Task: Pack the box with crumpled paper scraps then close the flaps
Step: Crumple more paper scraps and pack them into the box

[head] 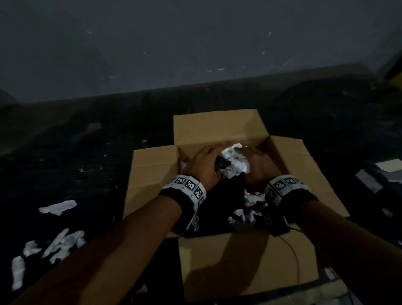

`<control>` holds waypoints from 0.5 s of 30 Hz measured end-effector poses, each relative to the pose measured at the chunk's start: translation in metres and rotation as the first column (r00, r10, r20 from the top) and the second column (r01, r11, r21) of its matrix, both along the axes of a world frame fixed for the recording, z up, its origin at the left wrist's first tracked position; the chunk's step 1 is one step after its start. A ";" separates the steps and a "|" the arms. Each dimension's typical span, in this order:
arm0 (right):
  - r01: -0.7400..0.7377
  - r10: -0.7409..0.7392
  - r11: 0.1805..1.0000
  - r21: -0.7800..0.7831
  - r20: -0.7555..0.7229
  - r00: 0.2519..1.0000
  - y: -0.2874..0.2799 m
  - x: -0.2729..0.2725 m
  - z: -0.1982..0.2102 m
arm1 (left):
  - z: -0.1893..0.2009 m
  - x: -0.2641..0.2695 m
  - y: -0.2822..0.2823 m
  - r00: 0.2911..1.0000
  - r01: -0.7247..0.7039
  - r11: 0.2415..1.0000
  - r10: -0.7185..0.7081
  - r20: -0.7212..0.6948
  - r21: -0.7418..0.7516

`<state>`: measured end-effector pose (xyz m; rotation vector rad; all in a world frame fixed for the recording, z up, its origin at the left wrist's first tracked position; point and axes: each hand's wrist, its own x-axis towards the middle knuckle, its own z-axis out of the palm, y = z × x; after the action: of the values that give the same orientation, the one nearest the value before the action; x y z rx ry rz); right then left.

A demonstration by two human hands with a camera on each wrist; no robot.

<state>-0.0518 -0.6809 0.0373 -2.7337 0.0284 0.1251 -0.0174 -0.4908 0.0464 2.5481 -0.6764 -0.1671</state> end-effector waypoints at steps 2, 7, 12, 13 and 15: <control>-0.077 0.078 0.997 0.006 -0.090 0.993 -0.016 0.009 -0.007 | -0.003 0.009 -0.001 0.999 -0.014 0.978 0.022 -0.037 0.208; -0.320 0.276 0.925 -0.207 -0.216 0.937 -0.043 0.019 -0.003 | 0.007 0.027 0.007 0.991 0.076 0.921 -0.028 -0.129 0.381; -0.293 0.241 0.943 -0.158 -0.285 0.928 -0.046 0.050 -0.005 | -0.007 0.041 -0.010 0.968 0.149 0.943 -0.078 -0.240 0.298; -0.270 0.208 0.949 -0.165 -0.318 0.925 -0.043 0.058 -0.011 | -0.013 0.044 -0.019 0.963 0.173 0.940 -0.098 -0.253 0.296; -0.288 0.209 0.941 -0.177 -0.363 0.908 -0.036 0.067 -0.024 | -0.030 0.045 -0.037 0.950 0.211 0.917 -0.112 -0.290 0.338</control>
<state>0.0149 -0.7166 0.0135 -2.8948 -0.2272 0.7088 0.0279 -0.5278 0.0166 2.7391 -0.8123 -0.7443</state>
